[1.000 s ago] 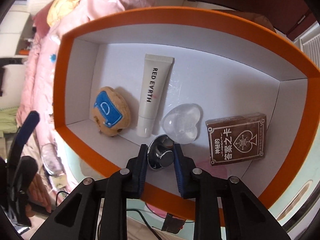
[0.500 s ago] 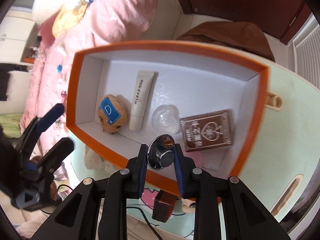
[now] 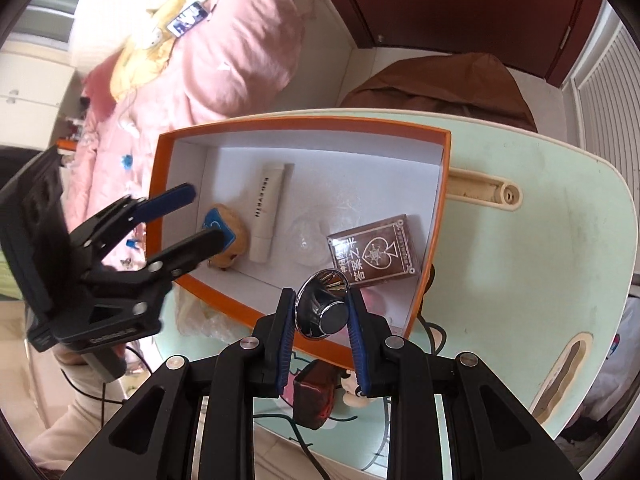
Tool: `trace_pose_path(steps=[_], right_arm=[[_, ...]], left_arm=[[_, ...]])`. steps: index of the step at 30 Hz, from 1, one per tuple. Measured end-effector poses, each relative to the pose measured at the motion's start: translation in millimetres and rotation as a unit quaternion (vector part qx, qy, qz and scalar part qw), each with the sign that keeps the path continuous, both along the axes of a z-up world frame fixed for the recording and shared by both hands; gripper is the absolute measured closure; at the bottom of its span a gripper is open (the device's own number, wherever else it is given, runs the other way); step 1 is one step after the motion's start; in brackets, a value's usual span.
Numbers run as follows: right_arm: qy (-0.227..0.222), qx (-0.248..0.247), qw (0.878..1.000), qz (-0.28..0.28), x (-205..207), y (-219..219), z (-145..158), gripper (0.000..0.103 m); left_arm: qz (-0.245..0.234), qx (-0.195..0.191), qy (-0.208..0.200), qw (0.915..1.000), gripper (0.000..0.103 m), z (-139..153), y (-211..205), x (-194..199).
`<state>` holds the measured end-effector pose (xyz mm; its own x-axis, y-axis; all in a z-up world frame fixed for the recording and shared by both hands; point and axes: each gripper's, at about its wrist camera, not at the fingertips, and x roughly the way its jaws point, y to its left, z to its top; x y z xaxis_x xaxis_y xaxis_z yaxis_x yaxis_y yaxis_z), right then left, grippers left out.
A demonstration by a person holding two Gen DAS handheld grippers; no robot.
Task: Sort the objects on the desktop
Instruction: 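Grasp the silver metal cone with the right tool while the left tool grasps the white tube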
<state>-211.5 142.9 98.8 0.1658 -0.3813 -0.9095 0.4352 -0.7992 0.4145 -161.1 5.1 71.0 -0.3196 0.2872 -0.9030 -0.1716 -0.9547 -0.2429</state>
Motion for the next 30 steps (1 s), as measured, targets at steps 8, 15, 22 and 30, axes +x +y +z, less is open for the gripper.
trace_pose_path(steps=[8, 15, 22, 30], right_arm=[[0.001, -0.009, 1.000, -0.001, -2, 3, -3, 0.078], [-0.003, -0.012, 1.000, -0.004, -1, 8, -5, 0.078], [0.002, -0.018, 1.000, 0.003, 2, 5, 1, 0.078], [0.054, -0.024, 0.998, 0.031, 22, -5, 30, 0.078]], left_arm=[[-0.003, -0.028, -0.035, 0.9990, 0.062, -34, 14, -23], [-0.019, -0.031, -0.029, 0.9989, 0.080, -33, 17, -14], [-0.002, -0.007, -0.005, 1.0000, 0.080, -10, 3, -6], [-0.002, 0.003, 0.061, 0.9981, 0.097, 49, -7, 23]])
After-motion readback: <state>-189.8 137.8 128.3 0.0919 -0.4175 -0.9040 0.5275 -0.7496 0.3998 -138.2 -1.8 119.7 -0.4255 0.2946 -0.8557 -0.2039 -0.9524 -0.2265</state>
